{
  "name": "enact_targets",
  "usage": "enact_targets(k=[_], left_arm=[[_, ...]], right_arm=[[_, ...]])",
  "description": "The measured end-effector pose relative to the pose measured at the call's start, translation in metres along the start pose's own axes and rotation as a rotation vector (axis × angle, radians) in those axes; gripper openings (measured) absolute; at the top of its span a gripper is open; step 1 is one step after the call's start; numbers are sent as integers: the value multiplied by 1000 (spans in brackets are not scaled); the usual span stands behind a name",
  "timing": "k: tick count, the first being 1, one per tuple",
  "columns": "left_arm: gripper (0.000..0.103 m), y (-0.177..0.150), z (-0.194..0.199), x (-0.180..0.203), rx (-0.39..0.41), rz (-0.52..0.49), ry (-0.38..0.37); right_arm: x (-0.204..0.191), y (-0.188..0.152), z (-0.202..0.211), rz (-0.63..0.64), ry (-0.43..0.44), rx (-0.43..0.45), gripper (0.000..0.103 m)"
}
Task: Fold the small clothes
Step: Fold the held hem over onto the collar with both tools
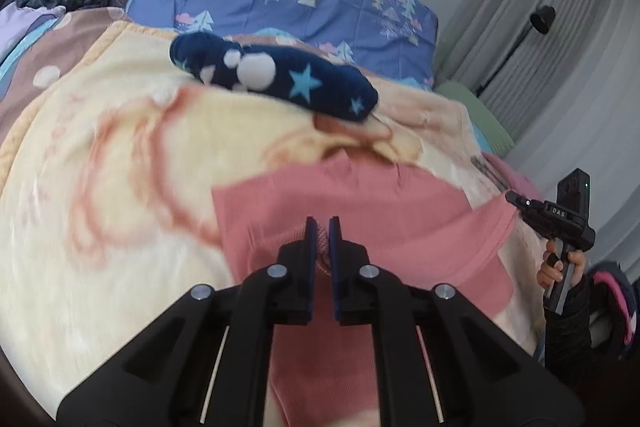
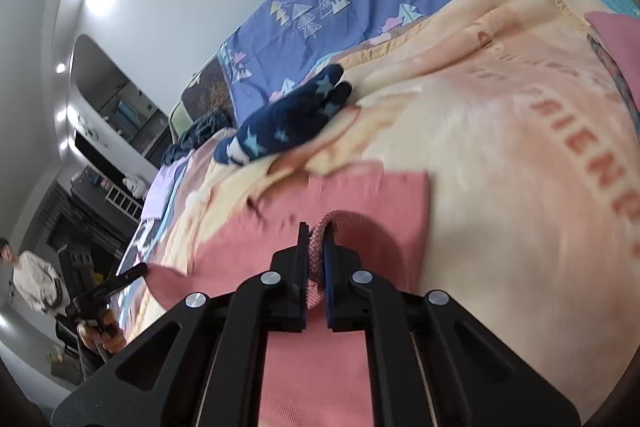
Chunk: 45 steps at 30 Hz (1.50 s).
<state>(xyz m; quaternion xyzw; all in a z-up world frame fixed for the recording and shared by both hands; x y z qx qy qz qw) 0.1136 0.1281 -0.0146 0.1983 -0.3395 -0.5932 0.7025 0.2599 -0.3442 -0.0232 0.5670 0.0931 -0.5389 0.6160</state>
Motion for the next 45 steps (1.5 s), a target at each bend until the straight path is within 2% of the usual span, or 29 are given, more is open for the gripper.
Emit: enact_targets(k=[2, 3, 5, 8, 12, 17, 25, 27, 28, 34, 37, 39, 42, 43, 45], left_arm=[[8, 18, -20, -12, 2, 41, 73], [10, 23, -29, -17, -4, 59, 83], [20, 24, -45, -31, -6, 100, 132], [34, 13, -55, -45, -29, 118, 134], [41, 0, -62, -50, -56, 76, 130], [41, 1, -81, -45, -91, 62, 110], [39, 8, -121, -34, -158, 4, 128], [14, 11, -124, -33, -156, 6, 130], [5, 12, -124, -33, -150, 9, 129], [4, 35, -74, -16, 29, -28, 77], [4, 50, -63, -10, 90, -37, 84], [4, 57, -76, -13, 76, -30, 106], [8, 48, -112, -19, -9, -45, 172], [10, 42, -124, -25, -38, -47, 212], [11, 30, -134, -34, -74, -30, 240]], right_arm=[[16, 16, -15, -49, -50, 8, 6], [22, 18, -23, -71, -64, -5, 8], [34, 17, -31, -88, -109, -21, 26], [41, 10, -22, -68, -127, 11, 33], [52, 8, -17, -37, -148, -15, 33], [50, 16, -31, -13, -133, -28, 33], [65, 24, -80, 21, -177, -141, 33], [67, 24, -84, 32, -173, -145, 29], [65, 25, -82, 41, -164, -129, 6], [29, 44, -44, 113, -44, 18, 5], [28, 57, -48, 126, -69, 38, 5], [39, 60, -59, 105, -97, 21, 5], [71, 54, -83, 50, -207, -44, 10], [80, 50, -84, 25, -222, -54, 12], [85, 42, -78, -1, -222, -46, 13]])
Point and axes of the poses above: each gripper's, at about its wrist camera, not at the fingertips, and z roughly against the way its jaws point, x to its right, y to its top, the point moved 5 cm from there along -z, roughly the way its jaws point, and after that the axes turned 13 degrees about y, right-handed, at the moved point
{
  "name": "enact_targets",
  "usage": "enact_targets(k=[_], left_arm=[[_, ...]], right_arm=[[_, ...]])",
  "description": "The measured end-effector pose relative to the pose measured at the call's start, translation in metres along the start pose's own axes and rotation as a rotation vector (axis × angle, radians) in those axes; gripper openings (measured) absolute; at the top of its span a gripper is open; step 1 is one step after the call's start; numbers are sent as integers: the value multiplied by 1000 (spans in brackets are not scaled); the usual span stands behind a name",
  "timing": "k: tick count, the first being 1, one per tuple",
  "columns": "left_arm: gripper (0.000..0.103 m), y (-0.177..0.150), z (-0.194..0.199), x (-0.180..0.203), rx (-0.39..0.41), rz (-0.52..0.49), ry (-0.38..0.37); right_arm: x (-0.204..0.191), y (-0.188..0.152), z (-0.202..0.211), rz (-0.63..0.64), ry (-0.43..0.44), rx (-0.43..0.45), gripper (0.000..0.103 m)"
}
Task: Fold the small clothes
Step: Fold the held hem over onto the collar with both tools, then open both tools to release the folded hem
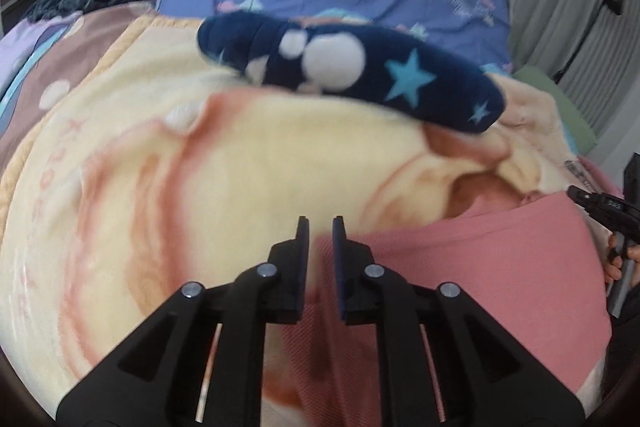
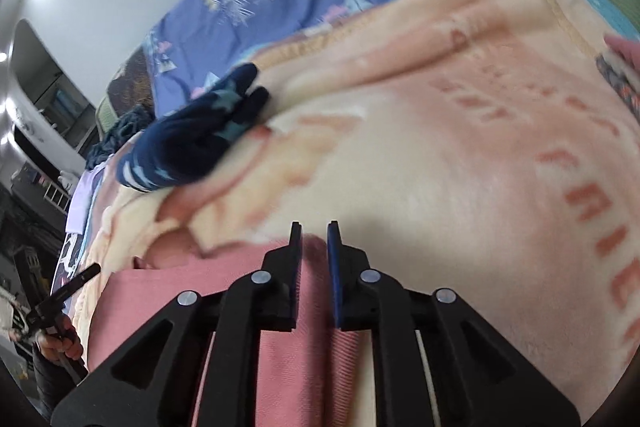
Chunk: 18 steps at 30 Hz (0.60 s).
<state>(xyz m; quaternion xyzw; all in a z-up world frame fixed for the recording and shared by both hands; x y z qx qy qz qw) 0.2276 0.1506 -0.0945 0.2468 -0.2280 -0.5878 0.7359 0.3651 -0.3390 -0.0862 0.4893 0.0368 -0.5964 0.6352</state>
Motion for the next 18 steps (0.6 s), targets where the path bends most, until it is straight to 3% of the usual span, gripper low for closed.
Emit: enact_targets(k=[4, 7, 10, 12, 13, 14, 18], left_arm=[[21, -11, 24, 0, 45, -16, 14], [27, -16, 63, 28, 103, -85, -48], [37, -36, 98, 93, 117, -223, -155], [53, -65, 116, 149, 108, -367, -218], [64, -81, 123, 174, 109, -432, -231], [65, -102, 131, 205, 115, -508, -249], [68, -170, 149, 286, 129, -733, -296]], right_arm=[[-6, -13, 24, 70, -25, 4, 15], [-9, -23, 39, 120, -26, -26, 15], [1, -29, 40, 91, -8, -86, 15], [7, -32, 38, 47, 40, -112, 18], [7, -32, 38, 37, 66, -110, 27], [9, -32, 38, 24, 105, -105, 36], [13, -35, 34, 7, 174, -120, 39]])
Point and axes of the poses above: each gripper's, at about its wrist camera, not at the fingertips, and z roughly against the way its jaws point, x to its right, y to its top, the point moved 5 cm from there along -z, roughly the way its jaws point, and after that the axes turned 13 degrees about y, right-handed, at the moved point
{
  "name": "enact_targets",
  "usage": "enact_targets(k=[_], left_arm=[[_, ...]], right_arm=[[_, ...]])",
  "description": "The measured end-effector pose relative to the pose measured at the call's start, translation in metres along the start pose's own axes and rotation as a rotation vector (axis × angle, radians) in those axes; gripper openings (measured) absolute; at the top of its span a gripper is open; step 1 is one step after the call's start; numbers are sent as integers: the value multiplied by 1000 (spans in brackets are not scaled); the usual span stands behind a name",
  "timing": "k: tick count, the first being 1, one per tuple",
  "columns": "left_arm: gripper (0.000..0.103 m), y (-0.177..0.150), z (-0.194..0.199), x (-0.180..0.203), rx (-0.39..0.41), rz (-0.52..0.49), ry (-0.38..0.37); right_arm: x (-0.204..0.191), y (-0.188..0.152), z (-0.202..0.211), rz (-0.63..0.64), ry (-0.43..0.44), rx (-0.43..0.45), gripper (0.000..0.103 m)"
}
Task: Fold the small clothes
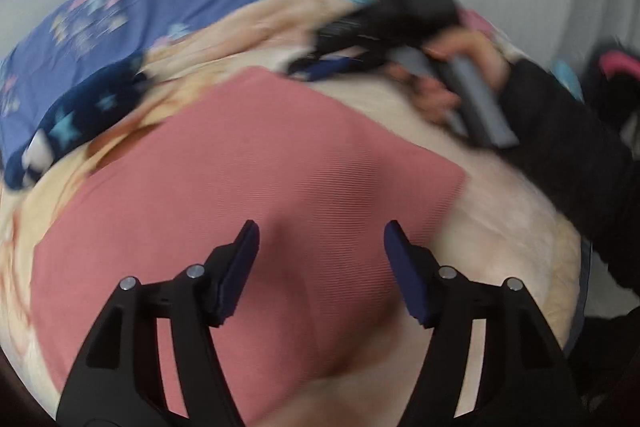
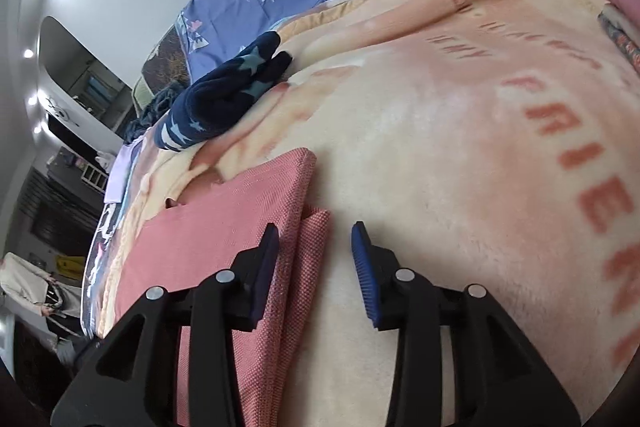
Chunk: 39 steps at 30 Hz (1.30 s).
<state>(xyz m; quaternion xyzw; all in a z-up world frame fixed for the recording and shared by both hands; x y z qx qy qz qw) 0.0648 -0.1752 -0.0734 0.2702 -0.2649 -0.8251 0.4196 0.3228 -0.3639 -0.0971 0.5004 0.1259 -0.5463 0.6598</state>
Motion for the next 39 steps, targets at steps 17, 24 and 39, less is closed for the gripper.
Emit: enact_targets(k=[17, 24, 39], left_arm=[[9, 21, -33, 82, -38, -142, 156], [7, 24, -16, 66, -30, 19, 47], [6, 18, -38, 79, -68, 26, -12]], right_arm=[[-1, -13, 5, 18, 136, 26, 43], [-7, -11, -14, -29, 144, -48, 42], [8, 11, -1, -77, 59, 136, 7]])
Point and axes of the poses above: each gripper's, at about its wrist camera, not at the fingertips, and z roughly against the way its jaws point, x to its right, y to its top, the point moved 5 cm from there along -z, roughly the way its jaws point, and after that the axes turned 13 degrees about y, right-handed, at the moved point
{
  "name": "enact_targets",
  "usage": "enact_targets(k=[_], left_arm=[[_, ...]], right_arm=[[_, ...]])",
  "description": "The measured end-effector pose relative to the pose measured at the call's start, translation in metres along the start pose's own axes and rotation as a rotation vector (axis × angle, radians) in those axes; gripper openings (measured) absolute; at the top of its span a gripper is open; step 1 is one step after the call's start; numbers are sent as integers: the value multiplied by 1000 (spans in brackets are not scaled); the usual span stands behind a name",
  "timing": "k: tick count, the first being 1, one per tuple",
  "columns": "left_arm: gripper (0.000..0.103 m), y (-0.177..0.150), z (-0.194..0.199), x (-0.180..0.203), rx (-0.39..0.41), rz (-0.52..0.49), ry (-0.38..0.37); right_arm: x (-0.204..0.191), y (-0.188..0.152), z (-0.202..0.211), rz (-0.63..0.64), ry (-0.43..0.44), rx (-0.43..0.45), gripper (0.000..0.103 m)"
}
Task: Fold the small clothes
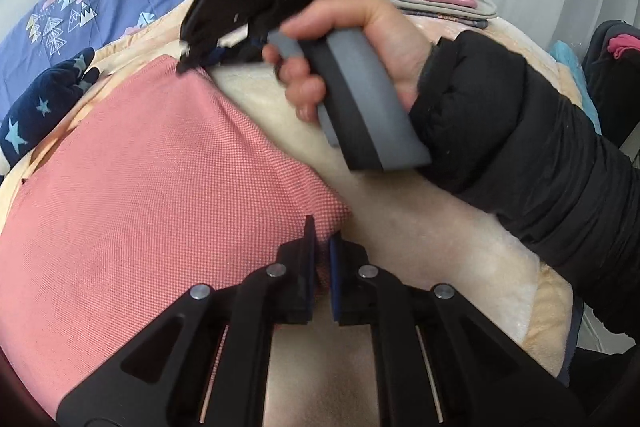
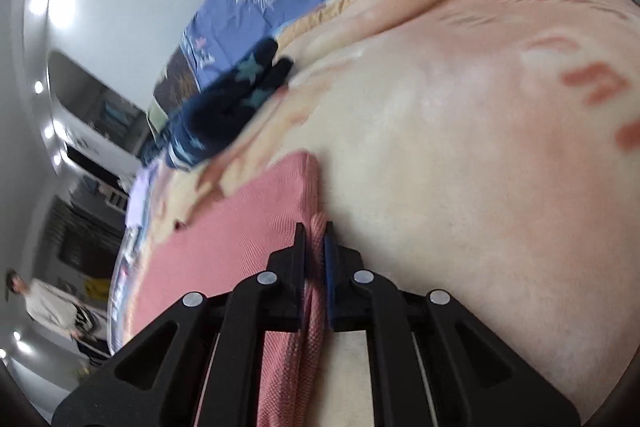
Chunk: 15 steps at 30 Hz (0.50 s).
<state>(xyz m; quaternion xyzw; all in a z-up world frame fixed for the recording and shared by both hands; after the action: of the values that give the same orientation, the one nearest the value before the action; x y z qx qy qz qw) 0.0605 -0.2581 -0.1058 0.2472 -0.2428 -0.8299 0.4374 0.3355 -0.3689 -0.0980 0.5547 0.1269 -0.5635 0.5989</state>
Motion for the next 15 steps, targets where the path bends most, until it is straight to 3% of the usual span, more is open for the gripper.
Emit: enact_targets(k=[2, 3, 5, 7, 9, 10, 13, 14, 15], left_arm=[[7, 1, 0, 0, 3, -3, -3], [7, 1, 0, 0, 3, 1, -8], [10, 1, 0, -2, 7, 17, -31], [12, 2, 1, -4, 9, 40, -53], [12, 3, 5, -9, 6, 68, -68], [16, 3, 9, -12, 3, 87, -77], [34, -5, 29, -29, 9, 131, -88], [38, -11, 41, -41, 28, 151, -72], [39, -18, 50, -52, 39, 171, -59]], right_arm=[[-13, 6, 23, 58, -30, 72, 8], [-20, 4, 30, 75, 4, 81, 8], [-39, -6, 37, 122, 117, 35, 9], [-47, -22, 29, 168, 140, -49, 10], [-33, -41, 3, 231, -55, -158, 13], [-21, -49, -7, 248, -137, -188, 3], [-31, -42, 7, 223, -132, -130, 4], [-40, -38, 19, 245, -166, -91, 11], [-50, -38, 27, 282, -193, -67, 11]])
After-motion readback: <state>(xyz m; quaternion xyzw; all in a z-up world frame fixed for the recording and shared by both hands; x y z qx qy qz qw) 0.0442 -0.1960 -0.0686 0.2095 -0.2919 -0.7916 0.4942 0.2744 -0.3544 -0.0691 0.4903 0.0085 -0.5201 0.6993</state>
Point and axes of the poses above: each gripper's, at about its wrist camera, not at the fingertips, and z roughly against the way its jaws point, x to its right, y to its top, the point moved 5 cm from there along -z, roughly the way its jaws point, and after that the axes turned 13 degrees about y, right-handed, at the moved point
